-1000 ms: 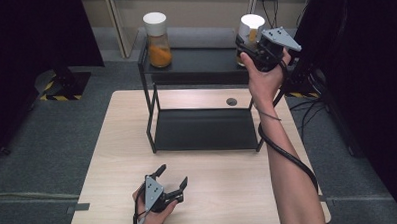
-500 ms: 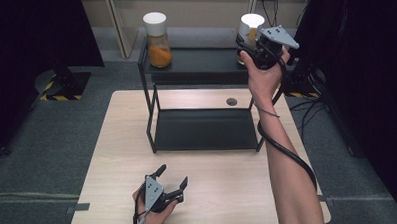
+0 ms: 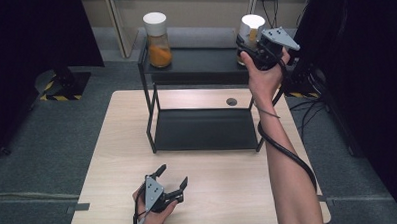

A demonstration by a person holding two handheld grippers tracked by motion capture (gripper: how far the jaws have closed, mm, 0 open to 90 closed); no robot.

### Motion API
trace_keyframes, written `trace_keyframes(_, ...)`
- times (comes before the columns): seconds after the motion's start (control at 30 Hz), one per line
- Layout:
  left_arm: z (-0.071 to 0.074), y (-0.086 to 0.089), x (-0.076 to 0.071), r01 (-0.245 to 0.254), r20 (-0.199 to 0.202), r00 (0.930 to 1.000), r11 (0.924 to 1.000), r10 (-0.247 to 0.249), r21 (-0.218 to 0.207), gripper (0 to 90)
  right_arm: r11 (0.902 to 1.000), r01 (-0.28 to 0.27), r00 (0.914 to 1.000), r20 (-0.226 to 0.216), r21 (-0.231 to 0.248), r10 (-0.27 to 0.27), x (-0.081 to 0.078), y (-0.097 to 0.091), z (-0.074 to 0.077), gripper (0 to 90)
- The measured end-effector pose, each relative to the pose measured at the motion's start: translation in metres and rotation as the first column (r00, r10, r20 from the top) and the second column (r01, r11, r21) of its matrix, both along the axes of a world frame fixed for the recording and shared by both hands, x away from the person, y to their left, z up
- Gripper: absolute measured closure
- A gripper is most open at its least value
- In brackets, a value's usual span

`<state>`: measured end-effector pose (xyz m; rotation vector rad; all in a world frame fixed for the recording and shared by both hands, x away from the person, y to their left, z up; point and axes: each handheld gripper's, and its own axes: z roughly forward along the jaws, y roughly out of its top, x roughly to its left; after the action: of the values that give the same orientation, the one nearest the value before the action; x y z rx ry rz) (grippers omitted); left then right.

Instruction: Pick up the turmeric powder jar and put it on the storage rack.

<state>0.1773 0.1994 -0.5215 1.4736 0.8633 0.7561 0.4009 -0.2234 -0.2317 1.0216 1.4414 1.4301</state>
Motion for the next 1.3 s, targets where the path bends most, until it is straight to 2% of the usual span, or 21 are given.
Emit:
trace_keyframes(0.17,0.000,0.000,0.000,-0.001,0.000,1.0000,1.0000,0.001,0.001,13.5,0.9999,-0.010,1.0000,0.000,0.001,0.010,-0.004,-0.003,0.000,13.0)
trace_keyframes(0.27,0.000,0.000,0.000,-0.001,0.001,1.0000,1.0000,0.001,0.001,13.5,0.9997,-0.023,0.9997,-0.003,0.005,0.023,-0.008,-0.006,0.000,9.0)
trace_keyframes(0.53,0.000,-0.001,0.000,-0.002,0.002,1.0000,1.0000,0.002,0.003,13.5,0.9988,-0.049,0.9988,0.004,0.002,0.049,-0.023,-0.012,-0.003,6.3)
trace_keyframes(0.67,0.000,-0.001,0.000,-0.003,0.001,1.0000,1.0000,0.003,0.002,13.5,0.9977,-0.066,0.9978,0.005,-0.013,0.066,-0.030,-0.015,-0.005,5.8)
trace_keyframes(0.73,0.000,-0.001,0.000,-0.003,0.003,1.0000,1.0000,0.003,0.003,13.5,0.9970,-0.070,0.9975,0.009,-0.035,0.070,-0.033,-0.015,-0.006,5.2)
trace_keyframes(0.93,0.000,-0.001,-0.001,-0.004,0.003,1.0000,1.0000,0.004,0.008,13.4,0.9951,-0.086,0.9963,0.003,-0.049,0.086,-0.043,-0.018,-0.013,4.6)
trace_keyframes(1.13,0.000,-0.001,-0.001,-0.005,0.003,1.0000,1.0000,0.005,0.005,13.4,0.9931,-0.117,0.9932,-0.003,-0.014,0.117,-0.051,-0.025,-0.023,4.0)
trace_keyframes(1.3,0.000,-0.001,-0.001,-0.005,0.000,1.0000,1.0000,0.005,0.004,13.4,0.9925,-0.122,0.9926,0.003,-0.014,0.122,-0.058,-0.028,-0.029,3.9)
